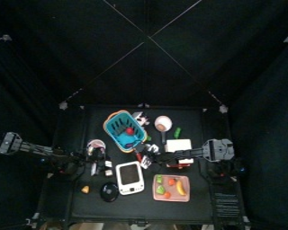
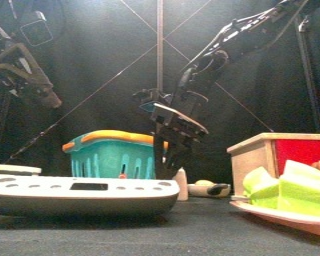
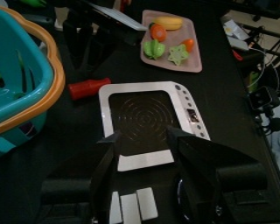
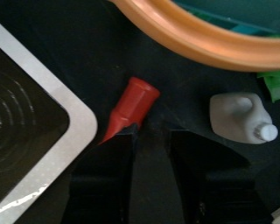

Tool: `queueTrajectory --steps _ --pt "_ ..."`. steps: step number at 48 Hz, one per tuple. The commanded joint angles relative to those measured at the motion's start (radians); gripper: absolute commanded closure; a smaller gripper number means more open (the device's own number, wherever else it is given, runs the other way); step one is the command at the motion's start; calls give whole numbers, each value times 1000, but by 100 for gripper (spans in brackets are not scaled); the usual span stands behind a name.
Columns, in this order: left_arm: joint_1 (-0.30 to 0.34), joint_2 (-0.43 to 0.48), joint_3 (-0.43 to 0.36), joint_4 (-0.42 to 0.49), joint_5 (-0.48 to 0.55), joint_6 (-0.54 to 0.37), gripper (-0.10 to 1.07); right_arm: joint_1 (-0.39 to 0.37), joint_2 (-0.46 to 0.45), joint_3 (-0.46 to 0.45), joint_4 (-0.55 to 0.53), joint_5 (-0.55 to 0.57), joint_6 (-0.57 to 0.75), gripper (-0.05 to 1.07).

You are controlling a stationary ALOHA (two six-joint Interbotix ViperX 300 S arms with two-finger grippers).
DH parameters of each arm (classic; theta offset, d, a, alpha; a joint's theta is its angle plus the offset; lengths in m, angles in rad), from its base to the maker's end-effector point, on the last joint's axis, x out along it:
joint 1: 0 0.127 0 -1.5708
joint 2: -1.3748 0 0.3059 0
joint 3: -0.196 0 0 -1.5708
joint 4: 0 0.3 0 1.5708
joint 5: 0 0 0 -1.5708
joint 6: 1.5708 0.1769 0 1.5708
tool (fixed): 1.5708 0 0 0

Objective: Grab ketchup

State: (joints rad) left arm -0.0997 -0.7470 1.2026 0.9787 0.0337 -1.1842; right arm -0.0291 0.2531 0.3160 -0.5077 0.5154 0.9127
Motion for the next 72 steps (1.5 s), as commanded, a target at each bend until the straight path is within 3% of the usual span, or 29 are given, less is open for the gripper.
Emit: queueTrajectory --steps 1,72 --pt "3 0 -12 0 -3 -2 14 -8 -3 -41 3 -5 3 33" --pt "2 0 -3 0 -3 -2 14 -9 121 -32 25 3 0 34"
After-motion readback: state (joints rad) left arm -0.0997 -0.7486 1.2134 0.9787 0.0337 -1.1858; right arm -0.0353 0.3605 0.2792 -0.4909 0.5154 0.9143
